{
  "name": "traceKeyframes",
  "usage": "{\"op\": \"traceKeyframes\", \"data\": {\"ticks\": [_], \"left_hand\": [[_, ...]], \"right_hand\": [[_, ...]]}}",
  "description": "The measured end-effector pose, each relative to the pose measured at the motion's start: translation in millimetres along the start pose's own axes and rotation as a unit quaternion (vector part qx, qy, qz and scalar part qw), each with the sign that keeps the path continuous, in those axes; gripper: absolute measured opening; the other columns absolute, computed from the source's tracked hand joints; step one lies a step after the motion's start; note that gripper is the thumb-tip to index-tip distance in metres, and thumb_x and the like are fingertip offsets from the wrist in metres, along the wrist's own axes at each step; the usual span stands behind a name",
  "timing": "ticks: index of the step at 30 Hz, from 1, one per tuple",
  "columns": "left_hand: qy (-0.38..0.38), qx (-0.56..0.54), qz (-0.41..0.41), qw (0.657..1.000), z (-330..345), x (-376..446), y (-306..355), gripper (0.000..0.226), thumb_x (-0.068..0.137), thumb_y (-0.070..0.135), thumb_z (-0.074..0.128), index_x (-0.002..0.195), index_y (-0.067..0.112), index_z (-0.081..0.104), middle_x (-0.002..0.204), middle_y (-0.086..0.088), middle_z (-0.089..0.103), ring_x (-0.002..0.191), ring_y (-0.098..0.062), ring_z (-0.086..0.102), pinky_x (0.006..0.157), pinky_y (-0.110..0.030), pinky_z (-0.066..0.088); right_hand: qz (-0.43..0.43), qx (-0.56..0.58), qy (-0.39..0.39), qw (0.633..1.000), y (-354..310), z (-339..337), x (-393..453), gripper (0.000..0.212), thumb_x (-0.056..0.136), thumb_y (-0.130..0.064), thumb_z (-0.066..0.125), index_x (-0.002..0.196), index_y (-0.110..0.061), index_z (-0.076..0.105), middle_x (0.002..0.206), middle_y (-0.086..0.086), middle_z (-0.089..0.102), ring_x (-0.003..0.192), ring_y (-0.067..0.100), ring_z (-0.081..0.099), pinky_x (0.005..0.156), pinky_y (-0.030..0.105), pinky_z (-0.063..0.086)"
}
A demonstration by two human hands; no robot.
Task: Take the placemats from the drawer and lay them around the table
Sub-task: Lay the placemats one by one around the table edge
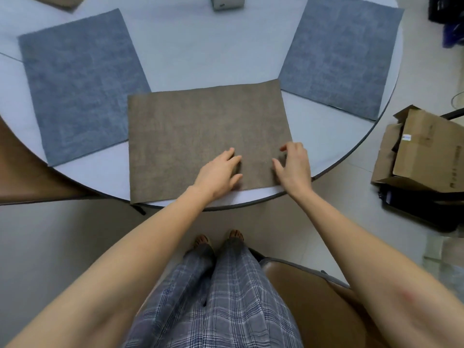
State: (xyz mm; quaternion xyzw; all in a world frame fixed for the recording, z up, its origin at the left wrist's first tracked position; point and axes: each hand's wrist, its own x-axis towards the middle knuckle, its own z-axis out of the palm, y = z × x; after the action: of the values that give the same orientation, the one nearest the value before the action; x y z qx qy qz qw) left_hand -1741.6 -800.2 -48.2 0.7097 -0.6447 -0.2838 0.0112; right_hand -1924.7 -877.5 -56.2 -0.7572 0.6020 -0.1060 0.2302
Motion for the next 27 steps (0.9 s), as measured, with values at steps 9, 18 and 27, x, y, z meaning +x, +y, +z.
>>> {"op": "traceKeyframes", "data": {"ticks": [9, 18, 27], "left_hand": [[0.177, -0.14, -0.276, 0.934, -19.7, -96.6, -175.6, 0.031, 0.088, 0.025, 0.066, 0.105, -0.001, 0.06, 0.121, -0.019, 0.053, 0.122, -0.031, 0.045, 0.101, -0.037, 0.036], [0.12, -0.228, -0.278, 0.926, -18.1, -111.2, -198.8, 0.025, 0.086, 0.025, 0.071, 0.084, 0.0, 0.073, 0.161, -0.019, 0.003, 0.147, -0.028, 0.019, 0.118, -0.043, 0.02], [0.146, -0.272, -0.214, 0.927, -9.6, -125.2, -209.9, 0.041, 0.077, 0.023, 0.08, 0.107, 0.006, 0.059, 0.162, -0.012, 0.001, 0.15, -0.027, 0.0, 0.121, -0.046, 0.01]], "right_hand": [[-0.116, -0.049, -0.196, 0.972, -148.9, 96.3, -61.6, 0.066, 0.092, -0.045, 0.052, 0.147, -0.019, 0.027, 0.159, 0.01, 0.012, 0.148, 0.027, 0.004, 0.119, 0.049, 0.003], [0.137, -0.081, -0.124, 0.979, -179.9, 142.2, -93.7, 0.112, 0.068, -0.082, 0.05, 0.151, -0.034, -0.007, 0.155, 0.015, -0.027, 0.143, 0.033, -0.025, 0.11, 0.063, -0.008], [0.119, -0.084, -0.135, 0.98, -169.7, 148.6, -102.8, 0.118, 0.063, -0.089, 0.045, 0.15, -0.034, -0.014, 0.154, 0.015, -0.028, 0.142, 0.03, -0.028, 0.11, 0.058, -0.016]]}}
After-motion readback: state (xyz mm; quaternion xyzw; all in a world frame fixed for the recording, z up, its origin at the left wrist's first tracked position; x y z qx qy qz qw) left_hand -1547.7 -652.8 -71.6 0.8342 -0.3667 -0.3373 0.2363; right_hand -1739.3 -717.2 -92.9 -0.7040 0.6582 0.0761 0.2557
